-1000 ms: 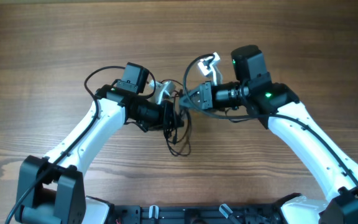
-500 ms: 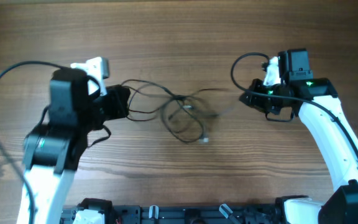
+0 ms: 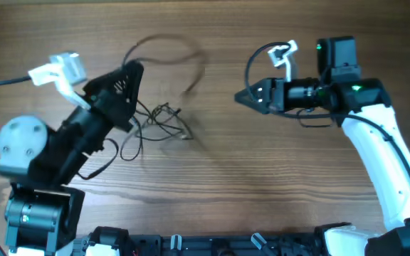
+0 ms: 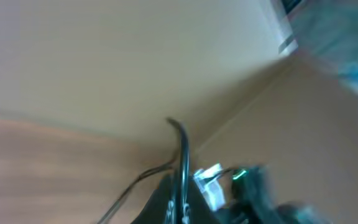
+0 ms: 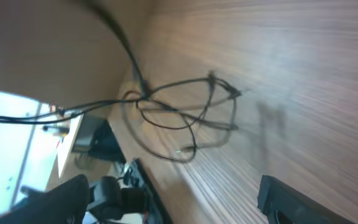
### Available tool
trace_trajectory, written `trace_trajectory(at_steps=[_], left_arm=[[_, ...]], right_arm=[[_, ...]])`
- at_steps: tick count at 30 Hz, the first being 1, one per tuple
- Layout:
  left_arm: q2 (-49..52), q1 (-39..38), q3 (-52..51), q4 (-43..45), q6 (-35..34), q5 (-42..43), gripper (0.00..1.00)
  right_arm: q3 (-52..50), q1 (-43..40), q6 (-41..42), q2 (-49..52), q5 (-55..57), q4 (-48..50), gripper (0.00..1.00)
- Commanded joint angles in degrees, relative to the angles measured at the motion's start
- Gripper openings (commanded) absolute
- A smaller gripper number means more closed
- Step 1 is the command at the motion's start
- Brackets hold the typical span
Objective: Untangle cables
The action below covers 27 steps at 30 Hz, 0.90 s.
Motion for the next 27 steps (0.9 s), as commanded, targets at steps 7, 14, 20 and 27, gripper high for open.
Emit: trace_trajectory(at_steps=[7,14,20,27], left_arm=[[0.4,0.3,0.6,10.8,-21.6,2.2,0.04],[0.5,0.3,0.6,10.6,-21.5,2.2,0.04],[0.5,2.6,0.6,7.1,-21.5,2.2,0.04],[1.0,6.3,0.6,-6.0,-13.6,-6.4,0.04]], right_arm=[[1.2,14.4,3.0,1.1,11.6,7.4,0.89],[1.2,23.1,-3.6,7.6,9.6,10.6,0.74],[1.2,25.2,-5.9,9.9,5.1,11.9,0.59],[2.6,25.2,7.0,7.0,27.5,10.0,0.04]])
